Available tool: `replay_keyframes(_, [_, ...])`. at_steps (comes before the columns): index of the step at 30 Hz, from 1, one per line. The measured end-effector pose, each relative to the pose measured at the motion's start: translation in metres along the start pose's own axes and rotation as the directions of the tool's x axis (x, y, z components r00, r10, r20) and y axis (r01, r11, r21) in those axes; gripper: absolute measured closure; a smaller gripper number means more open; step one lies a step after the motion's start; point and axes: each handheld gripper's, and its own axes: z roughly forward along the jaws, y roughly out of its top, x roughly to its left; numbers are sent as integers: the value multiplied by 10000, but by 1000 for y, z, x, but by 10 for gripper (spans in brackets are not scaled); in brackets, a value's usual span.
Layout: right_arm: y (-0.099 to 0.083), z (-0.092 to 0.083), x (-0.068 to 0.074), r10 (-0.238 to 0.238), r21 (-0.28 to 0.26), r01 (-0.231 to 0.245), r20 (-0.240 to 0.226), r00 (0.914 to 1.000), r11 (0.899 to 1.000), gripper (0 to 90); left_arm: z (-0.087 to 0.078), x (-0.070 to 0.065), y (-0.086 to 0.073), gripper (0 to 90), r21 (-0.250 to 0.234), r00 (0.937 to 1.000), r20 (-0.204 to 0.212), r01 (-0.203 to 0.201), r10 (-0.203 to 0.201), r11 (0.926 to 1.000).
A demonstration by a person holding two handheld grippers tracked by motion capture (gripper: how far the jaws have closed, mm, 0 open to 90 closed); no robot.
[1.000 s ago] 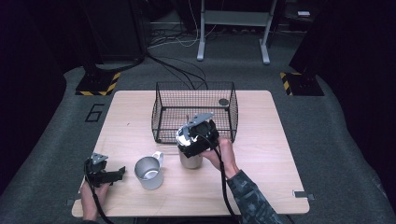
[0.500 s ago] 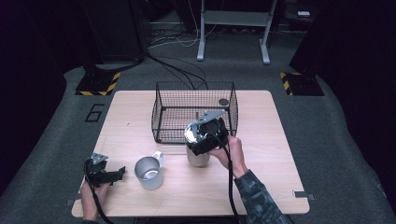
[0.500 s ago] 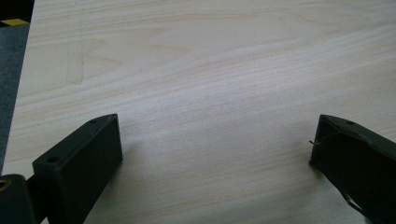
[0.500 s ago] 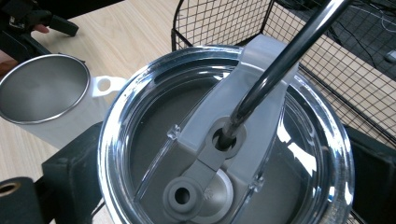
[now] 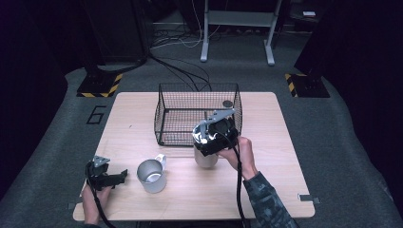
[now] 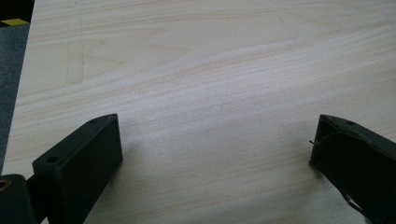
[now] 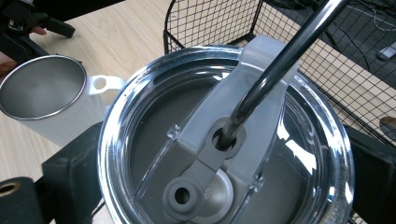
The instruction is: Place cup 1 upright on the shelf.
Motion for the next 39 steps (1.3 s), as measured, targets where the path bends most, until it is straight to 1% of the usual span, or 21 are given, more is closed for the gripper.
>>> replay_keyframes(1, [0, -3, -1, 94, 9, -94, 25, 10000, 10000, 34, 0, 0, 0, 17, 1, 10000, -2, -1, 1, 10000])
replay_keyframes(3, [1, -4, -2, 9, 2, -9, 27, 10000, 10000, 34, 0, 0, 0, 17, 10, 10000, 1, 11, -11, 10000])
replay_keyframes(5, [1, -7, -3, 110, 32, -110, 36, 9999, 9999, 34, 0, 0, 0, 17, 11, 10000, 0, 5, -5, 10000])
replay_keyframes(6, [2, -8, -4, 24, -84, -24, 84, 10000, 10000, 34, 0, 0, 0, 17, 5, 10000, 0, -6, 6, 10000])
replay_keyframes(7, [2, -9, -4, 102, -23, -102, 71, 9999, 9999, 34, 0, 0, 0, 17, 1, 10000, -2, -5, 5, 10000])
replay_keyframes(8, [2, -11, -6, 46, -50, -46, 40, 10000, 10000, 34, 0, 0, 0, 17, 1, 10000, -1, -3, 3, 10000])
replay_keyframes(9, [2, -12, -6, 154, -54, -154, 41, 9999, 9999, 34, 0, 0, 0, 17, 11, 10000, 0, 7, -7, 10000])
replay_keyframes(13, [3, -17, -8, 206, -104, -205, 88, 9997, 9997, 34, 0, 0, 0, 17, 8, 10000, -3, 11, -11, 10000])
replay_keyframes(14, [4, -18, -10, 58, -105, -57, 105, 9999, 9999, 34, 0, 0, 0, 17, 11, 10000, -1, 4, -4, 10000])
replay_keyframes(16, [4, -21, -10, 238, -112, -237, 129, 9996, 9997, 34, 0, 0, 0, 17, 14, 10000, 0, 4, -4, 10000])
replay_keyframes(20, [6, -27, -14, 148, -38, -148, 163, 9998, 9999, 34, 0, 0, 0, 17, 18, 10000, -3, 6, -6, 10000])
replay_keyframes(21, [6, -27, -14, 178, -118, -175, 204, 9996, 9998, 34, 0, 0, 0, 17, 34, 10000, -12, 4, -4, 10000])
replay_keyframes(22, [6, -29, -15, 203, -20, -202, 170, 9996, 9998, 34, 0, 0, 0, 17, 27, 10000, -12, -11, 11, 10000])
replay_keyframes(25, [7, -31, -17, 129, -105, -127, 258, 9996, 9999, 34, 0, 0, 0, 17, 37, 10000, -10, -4, 4, 10000])
replay_keyframes(29, [8, -35, -20, 285, -135, -281, 248, 9993, 9995, 34, 0, 0, 0, 17, 34, 10000, -11, 5, -5, 10000])
replay_keyframes(32, [9, -38, -22, 277, -160, -273, 267, 9993, 9995, 34, 0, 0, 0, 17, 31, 10000, -11, 9, -9, 10000])
replay_keyframes(34, [9, -42, -25, 257, -228, -248, 373, 9990, 9994, 34, 0, 0, 0, 17, 25, 10000, -13, -6, 6, 10000])
replay_keyframes(35, [10, -43, -25, 352, -215, -344, 386, 9986, 9992, 34, 0, 0, 0, 17, 24, 10000, -13, -3, 3, 10000])
replay_keyframes(36, [10, -44, -25, 314, -317, -300, 455, 9985, 9990, 34, 0, 0, 0, 17, 34, 10000, -9, 1, -1, 10000])
replay_keyframes(38, [10, -46, -27, 356, -241, -345, 472, 9982, 9991, 34, 0, 0, 0, 17, 24, 10000, -13, -4, 4, 10000])
replay_keyframes(39, [10, -48, -28, 282, -220, -272, 484, 9984, 9994, 34, 0, 0, 0, 17, 33, 10000, -13, 10, -10, 10000])
